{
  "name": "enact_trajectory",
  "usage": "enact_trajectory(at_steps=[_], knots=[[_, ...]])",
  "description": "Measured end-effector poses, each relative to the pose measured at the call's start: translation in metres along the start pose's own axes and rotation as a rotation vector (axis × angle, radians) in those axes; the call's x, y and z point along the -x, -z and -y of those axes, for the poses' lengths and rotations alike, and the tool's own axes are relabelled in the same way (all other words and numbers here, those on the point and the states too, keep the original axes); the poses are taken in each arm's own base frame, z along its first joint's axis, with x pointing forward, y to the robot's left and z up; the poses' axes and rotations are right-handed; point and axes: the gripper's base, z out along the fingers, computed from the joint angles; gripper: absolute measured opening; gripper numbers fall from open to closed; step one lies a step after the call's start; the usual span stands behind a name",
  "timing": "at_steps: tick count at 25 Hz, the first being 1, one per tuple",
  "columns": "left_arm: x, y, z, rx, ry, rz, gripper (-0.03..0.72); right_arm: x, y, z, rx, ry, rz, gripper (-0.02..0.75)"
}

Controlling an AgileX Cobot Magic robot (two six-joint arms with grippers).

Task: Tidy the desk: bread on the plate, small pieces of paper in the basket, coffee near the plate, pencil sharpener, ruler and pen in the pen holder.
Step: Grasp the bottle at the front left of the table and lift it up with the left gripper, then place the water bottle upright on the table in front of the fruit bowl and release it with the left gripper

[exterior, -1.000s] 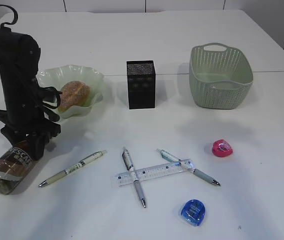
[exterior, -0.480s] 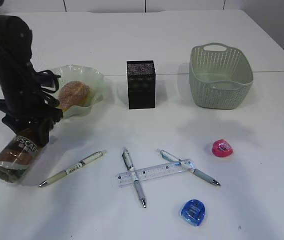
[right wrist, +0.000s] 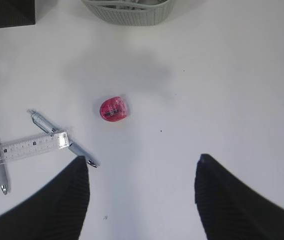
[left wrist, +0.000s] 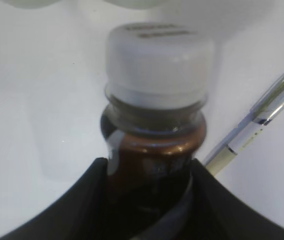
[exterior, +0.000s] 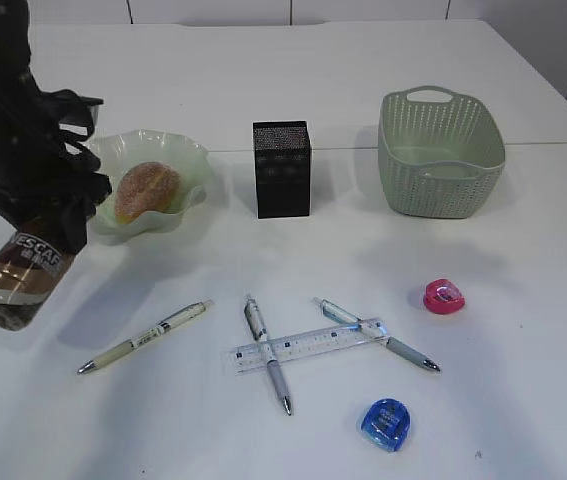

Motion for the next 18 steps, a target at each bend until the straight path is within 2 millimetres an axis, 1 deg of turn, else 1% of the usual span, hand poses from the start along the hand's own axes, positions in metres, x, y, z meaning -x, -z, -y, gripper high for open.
enact_trajectory(at_steps=[3,11,14,18], knots=[[-0.004,0.016,0.0,-0.001,-0.003,0.032,0.309,0.0,0.0,0.001,-0.006,0.002,0.001,0.516],[-0.021,0.064,0.0,-0.002,-0.027,0.154,0.309,0.0,0.0,0.001,-0.01,0.003,0.003,0.515],[-0.024,0.084,0.0,-0.004,-0.027,0.247,0.308,0.0,0.0,0.001,-0.01,0.003,0.003,0.515],[-0.033,0.116,0.0,-0.008,-0.02,0.395,0.308,0.0,0.0,0.001,-0.01,0.003,0.003,0.515]])
